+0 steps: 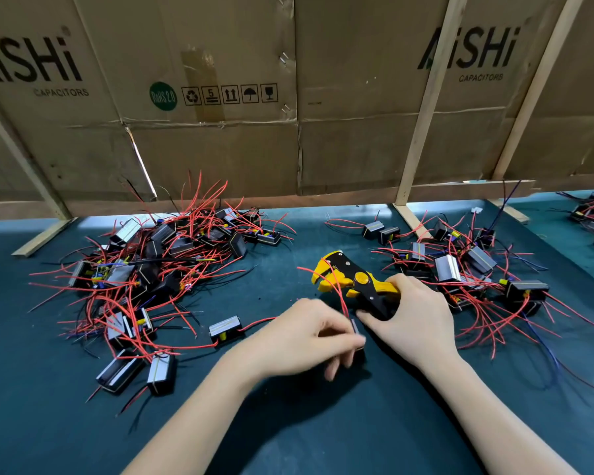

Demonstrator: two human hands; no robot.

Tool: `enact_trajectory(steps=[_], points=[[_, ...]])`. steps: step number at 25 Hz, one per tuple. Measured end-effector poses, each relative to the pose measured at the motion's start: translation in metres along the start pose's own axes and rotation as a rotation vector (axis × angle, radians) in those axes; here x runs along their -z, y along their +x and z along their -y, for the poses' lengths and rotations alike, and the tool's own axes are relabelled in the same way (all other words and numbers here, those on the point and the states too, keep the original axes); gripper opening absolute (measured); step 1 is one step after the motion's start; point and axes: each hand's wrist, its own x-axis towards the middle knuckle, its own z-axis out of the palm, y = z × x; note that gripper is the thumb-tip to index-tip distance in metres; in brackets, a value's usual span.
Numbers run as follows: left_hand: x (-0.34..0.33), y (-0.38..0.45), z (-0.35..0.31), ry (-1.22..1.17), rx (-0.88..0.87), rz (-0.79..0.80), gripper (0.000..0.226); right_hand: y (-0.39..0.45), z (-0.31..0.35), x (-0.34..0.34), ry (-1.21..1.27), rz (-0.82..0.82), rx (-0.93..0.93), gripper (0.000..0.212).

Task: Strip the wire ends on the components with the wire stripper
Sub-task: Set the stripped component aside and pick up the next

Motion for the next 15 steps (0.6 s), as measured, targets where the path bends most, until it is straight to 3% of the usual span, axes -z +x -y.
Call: enact_trajectory(steps=[2, 6, 7, 10, 13, 15], points=[[0.011, 0.011, -0.018, -0.278, -0.103, -0.058, 0.036, 0.0, -0.002, 0.0, 0.057, -0.001, 0.03, 0.046], [0.01, 0.063, -0.058, -0.364, -0.138, -0.29, 0.026, 0.003, 0.003, 0.0, -0.075, -0.013, 0.036, 0.051], [0.006, 0.077, -0.064, -0.315, -0.08, -0.31, 0.025, 0.003, 0.002, 0.0, -0.055, -0.024, 0.034, 0.056], [-0.003, 0.09, -0.061, -0.011, 0.062, -0.332, 0.056, 0.001, -0.002, 0.001, 0.026, -0.016, 0.005, 0.054], [0.017, 0.056, -0.039, 0.109, -0.157, -0.595, 0.025, 0.002, -0.003, 0.002, 0.004, 0.013, -0.021, 0.049], [0.047, 0.025, -0.013, 0.129, -0.177, -0.609, 0.009, 0.004, 0.0, 0.004, 0.036, 0.039, -0.069, 0.049]])
